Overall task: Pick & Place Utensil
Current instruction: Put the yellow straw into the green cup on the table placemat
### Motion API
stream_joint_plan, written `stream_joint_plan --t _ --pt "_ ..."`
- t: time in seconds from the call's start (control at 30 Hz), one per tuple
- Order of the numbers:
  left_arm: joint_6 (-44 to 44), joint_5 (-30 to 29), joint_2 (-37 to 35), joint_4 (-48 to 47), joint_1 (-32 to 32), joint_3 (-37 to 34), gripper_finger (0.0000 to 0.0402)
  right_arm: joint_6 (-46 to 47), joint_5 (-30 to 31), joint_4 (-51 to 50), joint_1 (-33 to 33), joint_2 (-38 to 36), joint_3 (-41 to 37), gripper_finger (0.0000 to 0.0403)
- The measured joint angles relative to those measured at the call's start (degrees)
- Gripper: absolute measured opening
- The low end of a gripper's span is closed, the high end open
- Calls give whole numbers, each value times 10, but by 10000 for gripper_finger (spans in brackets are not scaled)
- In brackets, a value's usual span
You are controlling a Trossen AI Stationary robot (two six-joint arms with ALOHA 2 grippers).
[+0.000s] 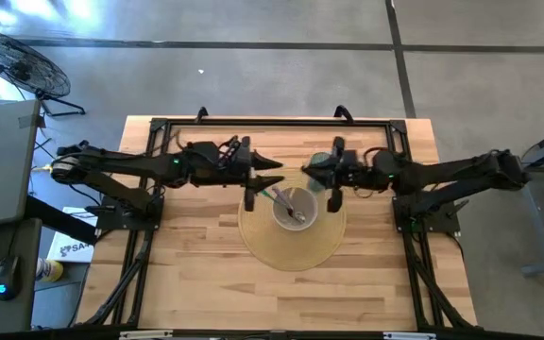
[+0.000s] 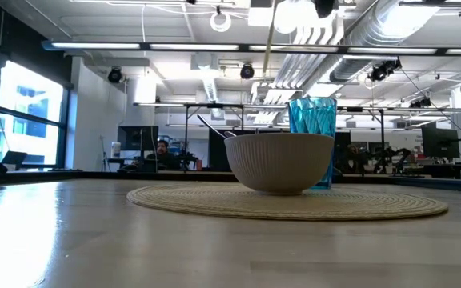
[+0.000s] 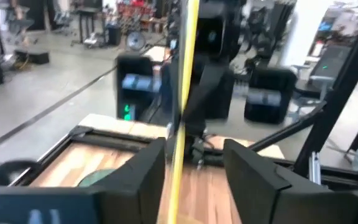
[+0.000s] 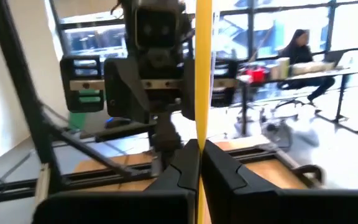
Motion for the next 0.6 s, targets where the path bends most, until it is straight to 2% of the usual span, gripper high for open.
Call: stream_joint_plan --t 0.13,0.33,0.6 --pt "0 -23 -52 -76 0 0 181 -22 55 -53 0 -68 0 8" --pt "-4 -26 -104 -166 0 0 186 -46 158 -111 0 -148 -1 2" --pt "-6 -27 -116 -190 0 0 186 -47 279 -111 0 -165 -50 3"
